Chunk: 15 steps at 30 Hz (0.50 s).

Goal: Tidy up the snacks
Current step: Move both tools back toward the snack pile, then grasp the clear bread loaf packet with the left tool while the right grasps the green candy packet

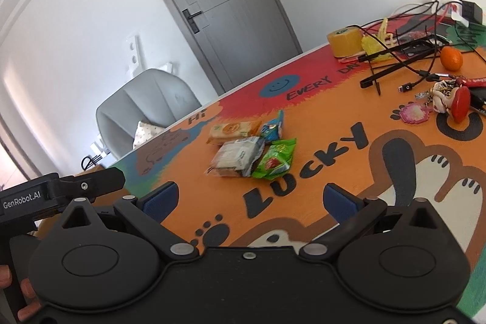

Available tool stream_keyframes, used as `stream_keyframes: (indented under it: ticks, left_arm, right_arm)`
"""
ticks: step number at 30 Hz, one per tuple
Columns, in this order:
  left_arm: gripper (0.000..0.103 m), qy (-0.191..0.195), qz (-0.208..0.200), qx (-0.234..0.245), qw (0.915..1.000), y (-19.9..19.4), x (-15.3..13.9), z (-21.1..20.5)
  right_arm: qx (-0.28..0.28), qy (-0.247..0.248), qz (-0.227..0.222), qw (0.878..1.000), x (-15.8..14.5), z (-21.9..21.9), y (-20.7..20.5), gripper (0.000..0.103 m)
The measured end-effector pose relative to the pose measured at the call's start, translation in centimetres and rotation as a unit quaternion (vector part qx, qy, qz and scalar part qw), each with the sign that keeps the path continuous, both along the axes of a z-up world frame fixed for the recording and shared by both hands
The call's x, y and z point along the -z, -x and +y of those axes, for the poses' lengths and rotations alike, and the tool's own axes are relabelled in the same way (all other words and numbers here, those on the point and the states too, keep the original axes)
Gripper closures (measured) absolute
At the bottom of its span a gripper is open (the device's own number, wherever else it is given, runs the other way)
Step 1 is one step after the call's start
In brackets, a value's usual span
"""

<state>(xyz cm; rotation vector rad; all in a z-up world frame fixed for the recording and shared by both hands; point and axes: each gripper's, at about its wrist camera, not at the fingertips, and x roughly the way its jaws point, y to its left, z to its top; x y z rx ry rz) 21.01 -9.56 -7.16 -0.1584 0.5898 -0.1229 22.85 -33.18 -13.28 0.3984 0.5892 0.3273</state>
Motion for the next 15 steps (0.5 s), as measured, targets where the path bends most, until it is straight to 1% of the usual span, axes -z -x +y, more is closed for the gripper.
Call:
stream_keyframes:
  ticks: [4, 6, 9, 11, 13, 15]
  left_arm:
    - [0.004, -0.004, 0.005, 0.007, 1.0000, -1.7, 0.2, -0.9]
    - [0.004, -0.004, 0.009, 0.009, 0.9999, -2.6, 0.3, -1.3]
    - [0.004, -0.003, 0.016, 0.010, 0.9998, -4.0, 0.6, -1.7]
    - [0.004, -0.005, 0.020, 0.011, 0.9997, -4.9, 0.9, -2.1]
    - [0.004, -0.005, 0.025, 0.014, 0.9996, -5.7, 1.2, -2.3]
    - [0.004, -0.003, 0.029, 0.013, 0.9995, -6.5, 1.5, -2.5]
  right_arm:
    - [0.009, -0.009, 0.004, 1.000, 0.3, -0.5, -1.3, 0.001]
    - [0.009, -0.013, 0.006, 1.000, 0.5, -0.7, -2.1, 0.003]
    - [0.009, -0.021, 0.015, 1.000, 1.0, -0.9, -3.4, 0.011]
    - [0.008, -0.024, 0.023, 0.999, 1.4, -0.9, -4.2, 0.021]
    - [0.008, -0.028, 0.031, 0.999, 1.8, -0.8, -5.0, 0.027]
    - [0.006, -0.033, 0.040, 0.999, 2.3, -0.8, -5.9, 0.028]
